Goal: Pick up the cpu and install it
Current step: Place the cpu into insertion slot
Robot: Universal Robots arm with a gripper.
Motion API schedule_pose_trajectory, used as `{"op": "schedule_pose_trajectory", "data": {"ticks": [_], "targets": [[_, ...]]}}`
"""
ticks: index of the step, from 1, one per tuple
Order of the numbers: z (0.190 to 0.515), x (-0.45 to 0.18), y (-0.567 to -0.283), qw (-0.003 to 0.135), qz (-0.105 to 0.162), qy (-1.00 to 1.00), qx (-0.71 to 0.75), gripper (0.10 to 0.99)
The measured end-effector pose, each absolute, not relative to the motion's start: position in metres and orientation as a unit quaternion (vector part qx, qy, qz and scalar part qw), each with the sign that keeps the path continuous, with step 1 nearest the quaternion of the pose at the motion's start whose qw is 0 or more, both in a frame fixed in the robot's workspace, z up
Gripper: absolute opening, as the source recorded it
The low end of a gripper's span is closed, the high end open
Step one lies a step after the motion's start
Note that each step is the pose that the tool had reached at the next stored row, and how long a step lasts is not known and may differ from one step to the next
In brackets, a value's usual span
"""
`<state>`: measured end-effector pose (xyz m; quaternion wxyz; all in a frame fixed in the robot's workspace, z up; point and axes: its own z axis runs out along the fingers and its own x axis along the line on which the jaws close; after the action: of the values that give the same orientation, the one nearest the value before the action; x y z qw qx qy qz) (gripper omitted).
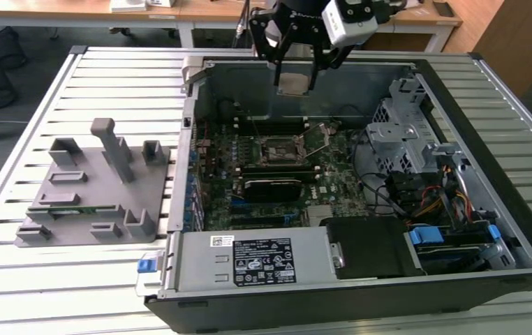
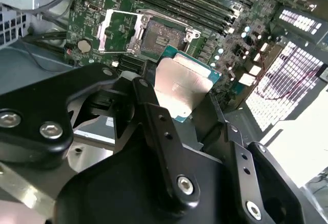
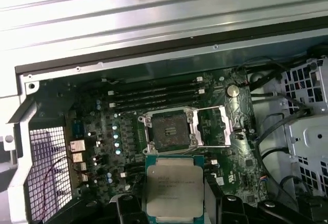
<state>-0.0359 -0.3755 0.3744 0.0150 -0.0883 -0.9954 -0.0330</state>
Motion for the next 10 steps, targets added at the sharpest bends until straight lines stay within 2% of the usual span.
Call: {"op": "schedule_pose_trajectory", "data": {"ticks": [10], "targets": [[0.3733, -0.0359, -0.3755, 0.012, -0.034, -0.984, -0.173, 0.533]]}}
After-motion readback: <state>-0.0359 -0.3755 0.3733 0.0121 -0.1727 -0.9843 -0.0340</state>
